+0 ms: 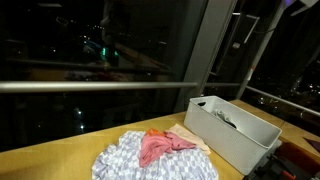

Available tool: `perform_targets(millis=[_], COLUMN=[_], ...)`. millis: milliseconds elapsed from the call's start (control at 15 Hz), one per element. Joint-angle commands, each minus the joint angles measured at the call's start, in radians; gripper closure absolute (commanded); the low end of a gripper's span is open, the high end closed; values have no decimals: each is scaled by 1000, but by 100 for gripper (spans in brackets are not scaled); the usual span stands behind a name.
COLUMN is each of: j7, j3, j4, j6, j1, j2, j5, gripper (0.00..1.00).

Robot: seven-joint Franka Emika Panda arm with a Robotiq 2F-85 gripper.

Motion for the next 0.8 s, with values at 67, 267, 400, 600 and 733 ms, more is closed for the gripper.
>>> perform_targets(millis=[67,267,400,600,733], j7=[86,108,116,121,122], j3=[45,55,57,50,40], j4=[40,40,43,31,29], j6=[102,168,198,228,241], j1=[65,110,138,173,196], j2=[187,292,366,434,464], j5=[-17,-3,6,-5,-31], gripper=[0,0,0,0,0])
